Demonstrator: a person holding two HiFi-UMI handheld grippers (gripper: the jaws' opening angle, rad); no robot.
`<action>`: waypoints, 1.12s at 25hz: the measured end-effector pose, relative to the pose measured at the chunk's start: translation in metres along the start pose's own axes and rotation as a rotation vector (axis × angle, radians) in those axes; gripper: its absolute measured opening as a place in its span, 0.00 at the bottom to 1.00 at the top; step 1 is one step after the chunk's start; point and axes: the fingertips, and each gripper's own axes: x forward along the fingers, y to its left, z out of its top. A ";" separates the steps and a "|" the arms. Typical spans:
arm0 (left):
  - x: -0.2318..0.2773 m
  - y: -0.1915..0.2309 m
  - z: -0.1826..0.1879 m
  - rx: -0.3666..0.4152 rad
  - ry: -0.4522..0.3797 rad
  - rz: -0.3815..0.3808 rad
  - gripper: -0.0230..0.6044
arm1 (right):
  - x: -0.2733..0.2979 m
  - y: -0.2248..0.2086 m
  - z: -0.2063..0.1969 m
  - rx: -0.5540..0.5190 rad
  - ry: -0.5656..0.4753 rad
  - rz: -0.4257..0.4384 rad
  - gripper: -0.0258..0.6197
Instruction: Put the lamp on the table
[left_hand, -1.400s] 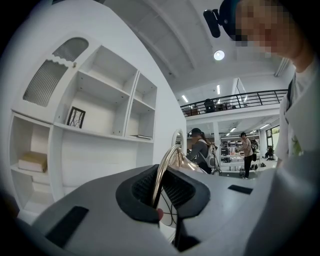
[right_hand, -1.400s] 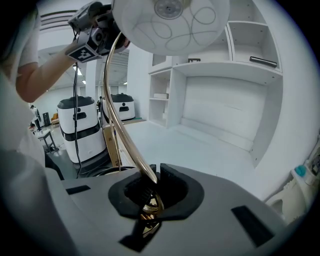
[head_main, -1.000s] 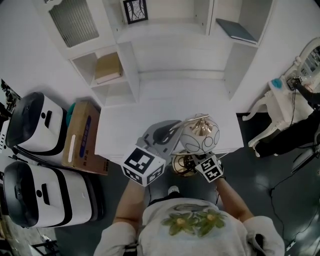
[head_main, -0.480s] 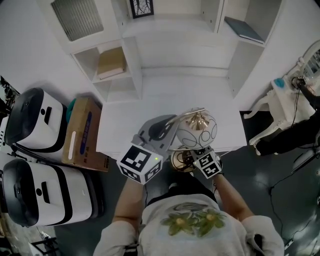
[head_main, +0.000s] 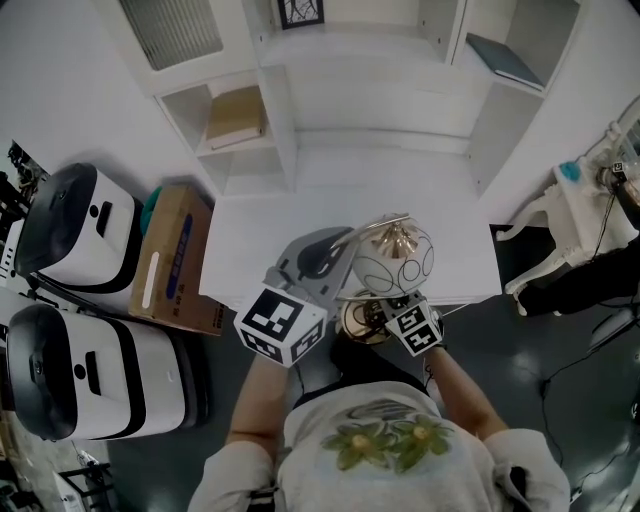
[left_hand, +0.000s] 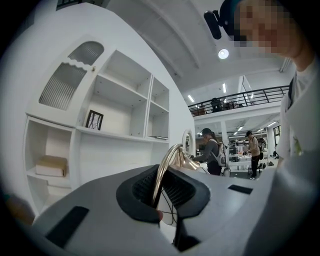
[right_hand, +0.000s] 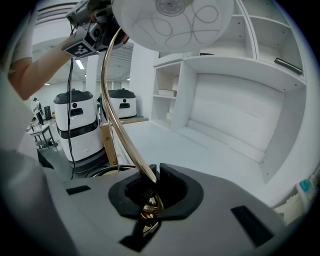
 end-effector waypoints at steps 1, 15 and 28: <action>0.000 0.000 0.001 0.005 0.000 0.001 0.08 | 0.001 0.000 0.001 -0.001 -0.001 0.004 0.10; 0.015 0.024 0.004 0.025 -0.002 0.036 0.08 | 0.027 -0.021 0.018 -0.021 -0.021 0.025 0.10; 0.038 0.054 -0.004 0.020 0.021 0.038 0.08 | 0.058 -0.041 0.023 -0.001 -0.018 0.026 0.11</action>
